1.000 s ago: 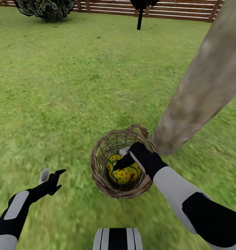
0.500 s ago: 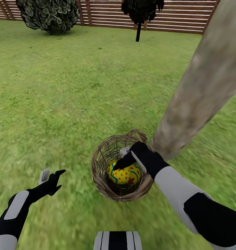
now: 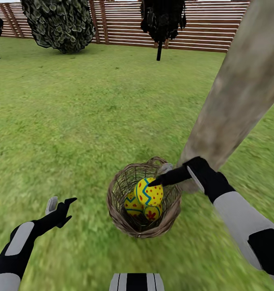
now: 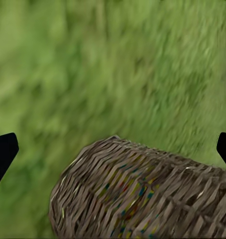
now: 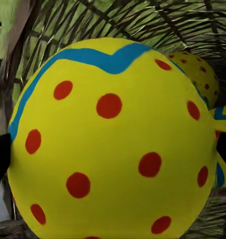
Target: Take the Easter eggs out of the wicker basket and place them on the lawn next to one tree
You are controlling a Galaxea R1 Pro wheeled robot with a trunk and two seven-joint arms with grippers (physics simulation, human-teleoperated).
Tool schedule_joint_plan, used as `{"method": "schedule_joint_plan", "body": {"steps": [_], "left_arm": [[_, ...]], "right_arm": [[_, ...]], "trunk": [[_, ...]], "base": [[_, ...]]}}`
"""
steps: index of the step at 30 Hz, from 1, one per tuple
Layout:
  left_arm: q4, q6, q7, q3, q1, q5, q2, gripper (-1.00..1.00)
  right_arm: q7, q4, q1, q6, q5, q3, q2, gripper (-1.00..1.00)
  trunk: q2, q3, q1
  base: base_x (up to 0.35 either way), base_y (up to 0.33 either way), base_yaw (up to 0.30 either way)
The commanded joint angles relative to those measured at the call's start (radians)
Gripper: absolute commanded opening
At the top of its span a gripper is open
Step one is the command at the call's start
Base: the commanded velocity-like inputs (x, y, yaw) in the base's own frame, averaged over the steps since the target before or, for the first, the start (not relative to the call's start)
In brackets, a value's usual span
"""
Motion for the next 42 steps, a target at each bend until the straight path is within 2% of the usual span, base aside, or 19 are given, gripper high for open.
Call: {"method": "schedule_joint_plan", "body": {"steps": [1, 2, 3, 4, 6, 7, 9, 10, 12, 13, 15, 23, 27, 29, 30, 32, 36, 38, 42], "left_arm": [[-0.001, 0.005, 0.009, 0.002, 0.0, 0.01, 0.0, 1.0], [-0.001, 0.005, 0.009, 0.002, 0.0, 0.01, 0.0, 1.0], [-0.001, 0.005, 0.009, 0.001, 0.0, 0.01, -0.001, 1.0], [0.0, 0.005, 0.009, 0.001, 0.0, 0.009, -0.002, 1.0], [0.0, 0.005, 0.009, 0.0, 0.0, 0.009, -0.002, 1.0], [0.0, 0.005, 0.009, 0.0, 0.0, 0.009, -0.002, 1.0], [0.0, 0.005, 0.009, 0.0, 0.0, 0.009, -0.002, 1.0], [0.0, 0.005, 0.009, 0.0, 0.0, 0.009, -0.002, 1.0], [0.0, 0.003, 0.009, 0.0, 0.0, 0.009, -0.002, 1.0], [0.0, 0.002, 0.009, 0.0, 0.0, 0.009, -0.002, 1.0], [0.0, 0.002, 0.009, 0.0, 0.0, 0.009, -0.002, 1.0], [0.0, 0.002, 0.009, 0.0, 0.0, 0.009, -0.002, 1.0], [0.0, 0.002, 0.009, 0.0, 0.0, 0.009, -0.002, 1.0], [0.0, 0.002, 0.009, 0.0, 0.0, 0.009, -0.002, 1.0], [0.0, 0.002, 0.009, 0.0, 0.0, 0.009, -0.002, 1.0], [0.0, 0.002, 0.009, 0.0, 0.0, 0.009, -0.002, 1.0], [0.0, 0.002, 0.008, 0.0, 0.0, 0.01, -0.002, 1.0], [0.0, 0.002, 0.008, 0.0, 0.0, 0.01, -0.002, 1.0], [0.0, 0.001, 0.008, 0.001, 0.0, 0.01, -0.003, 1.0]], "right_arm": [[0.043, -0.001, 0.0, 0.003, -0.006, -0.002, -0.018, -1.0], [0.116, -0.001, 0.001, -0.003, -0.007, -0.01, -0.039, -1.0], [0.228, 0.0, 0.005, -0.012, -0.007, -0.035, -0.072, -1.0], [0.28, 0.0, 0.021, -0.048, -0.007, -0.049, -0.088, -1.0], [0.438, 0.002, 0.04, -0.112, -0.008, -0.059, -0.11, -1.0], [0.499, 0.002, 0.048, -0.138, -0.008, -0.096, -0.114, -1.0], [0.542, 0.001, 0.073, -0.168, -0.008, -0.191, -0.116, -1.0], [0.555, 0.0, 0.091, -0.176, -0.007, -0.253, -0.116, -1.0], [0.567, -0.002, 0.111, -0.186, -0.007, -0.334, -0.116, -1.0], [0.574, -0.003, 0.115, -0.189, -0.007, -0.357, -0.116, -1.0], [0.579, -0.004, 0.118, -0.192, -0.007, -0.374, -0.116, -1.0], [0.579, -0.001, 0.123, -0.215, -0.007, -0.389, -0.124, -1.0], [0.579, -0.001, 0.158, -0.288, -0.008, -0.425, -0.169, -1.0], [0.579, -0.002, 0.19, -0.297, -0.008, -0.477, -0.195, -1.0], [0.579, -0.002, 0.202, -0.299, -0.007, -0.522, -0.209, -1.0], [0.579, -0.002, 0.227, -0.307, -0.006, -0.552, -0.238, -1.0], [0.579, 0.003, 0.284, -0.351, -0.006, -0.564, -0.323, -1.0], [0.579, 0.01, 0.292, -0.369, -0.006, -0.565, -0.345, -1.0], [0.579, 0.04, 0.315, -0.406, -0.008, -0.565, -0.413, -1.0]], "trunk": [[0.0, 0.003, -0.001], [0.0, 0.007, -0.001], [0.0, 0.011, -0.001], [0.001, 0.015, -0.002], [0.001, 0.023, -0.003], [0.001, 0.026, -0.003], [0.002, 0.034, -0.004], [0.002, 0.038, -0.005], [0.003, 0.046, -0.005], [0.003, 0.05, -0.006], [0.003, 0.057, -0.007], [0.005, 0.088, -0.01], [0.006, 0.104, -0.012], [0.007, 0.111, -0.013], [0.007, 0.115, -0.014], [0.007, 0.123, -0.014], [0.008, 0.139, -0.016], [0.009, 0.146, -0.017], [0.01, 0.162, -0.019]], "base": [[0.0, 0.0, 0.0], [0.0, 0.0, 0.0], [0.0, 0.0, 0.0], [0.0, 0.0, 0.0], [0.0, 0.0, 0.0], [0.0, 0.0, 0.0], [0.0, 0.0, 0.0], [0.0, 0.0, 0.0], [-0.164, 0.0, 0.0], [-0.296, 0.0, 0.0], [-0.326, 0.0, 0.0], [-0.256, 0.0, 0.0], [-0.008, 0.0, 0.0], [0.0, 0.0, 0.0], [0.0, 0.0, 0.0], [0.0, 0.0, 0.0], [0.0, 0.0, 0.0], [0.0, 0.0, 0.0], [0.0, 0.0, 0.0]]}}
